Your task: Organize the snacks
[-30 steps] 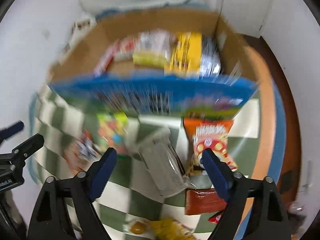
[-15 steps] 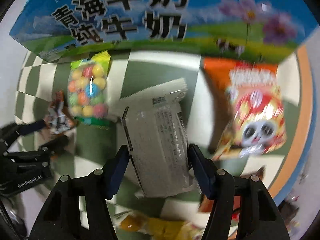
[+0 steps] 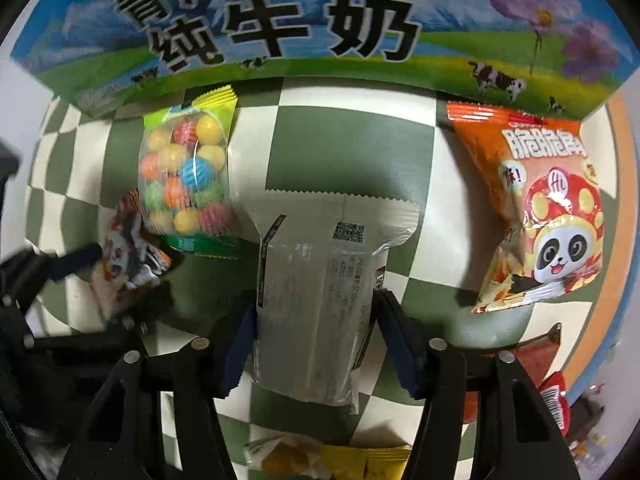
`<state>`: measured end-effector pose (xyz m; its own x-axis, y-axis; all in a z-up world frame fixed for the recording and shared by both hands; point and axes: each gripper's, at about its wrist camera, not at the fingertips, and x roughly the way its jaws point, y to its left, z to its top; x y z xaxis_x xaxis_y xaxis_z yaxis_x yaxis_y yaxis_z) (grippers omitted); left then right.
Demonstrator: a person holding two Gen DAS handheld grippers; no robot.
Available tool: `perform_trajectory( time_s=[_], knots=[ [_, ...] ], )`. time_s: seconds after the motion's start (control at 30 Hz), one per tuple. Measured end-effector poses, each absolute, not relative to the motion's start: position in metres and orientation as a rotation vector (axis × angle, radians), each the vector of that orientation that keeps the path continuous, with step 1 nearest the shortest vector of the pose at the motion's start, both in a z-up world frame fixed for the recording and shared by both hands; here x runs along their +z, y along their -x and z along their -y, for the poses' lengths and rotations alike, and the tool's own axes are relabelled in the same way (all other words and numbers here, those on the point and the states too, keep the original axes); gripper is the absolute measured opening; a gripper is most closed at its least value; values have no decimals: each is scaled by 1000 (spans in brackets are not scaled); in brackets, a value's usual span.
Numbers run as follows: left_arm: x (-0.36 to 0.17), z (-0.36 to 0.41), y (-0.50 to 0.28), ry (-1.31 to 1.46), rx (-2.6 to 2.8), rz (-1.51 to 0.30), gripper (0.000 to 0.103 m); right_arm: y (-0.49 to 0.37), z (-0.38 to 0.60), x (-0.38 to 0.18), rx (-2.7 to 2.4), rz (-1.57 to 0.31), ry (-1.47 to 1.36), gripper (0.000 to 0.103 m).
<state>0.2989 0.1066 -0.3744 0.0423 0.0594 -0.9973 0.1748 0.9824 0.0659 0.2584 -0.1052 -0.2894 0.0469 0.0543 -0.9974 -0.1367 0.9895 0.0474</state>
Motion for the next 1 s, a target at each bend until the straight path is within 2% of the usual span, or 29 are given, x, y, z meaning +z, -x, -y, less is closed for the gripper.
perform_trajectory(
  time_s=[0.17,0.23,0.3,0.33,0.43,0.57,0.6,0.73,0.93,0.97,1.0],
  knots=[
    [-374,-144,-284,103,-35,-1587,53,-231,105,-293,204,-1569,42,60],
    [-382,-147,-282,129,-27,-1601,60,-224,105,-301,222,-1600,14,61],
    [-393,-147,-284,83,-25,-1606,62,-222,106,-309,205,-1607,12,63],
    [-395,-146,-284,62,-27,-1600,61,-222,107,-312,198,-1607,5,66],
    [-390,-139,-281,13,-33,-1562,58,-220,108,-317,188,-1595,12,67],
    [-370,-113,-272,52,-35,-1524,44,-209,107,-313,211,-1548,25,62],
    [-365,-110,-266,74,-41,-1514,42,-202,109,-310,213,-1537,17,58],
    [-346,-94,-251,107,-79,-1493,32,-192,119,-293,231,-1519,-77,57],
    [-332,-63,-252,13,-131,-1468,31,-202,139,-260,262,-1473,-155,57],
    [-336,-59,-254,2,-141,-1489,32,-205,143,-257,258,-1470,-147,57],
    [-340,-59,-260,-4,-151,-1515,40,-207,147,-253,258,-1471,-142,57]
  ],
)
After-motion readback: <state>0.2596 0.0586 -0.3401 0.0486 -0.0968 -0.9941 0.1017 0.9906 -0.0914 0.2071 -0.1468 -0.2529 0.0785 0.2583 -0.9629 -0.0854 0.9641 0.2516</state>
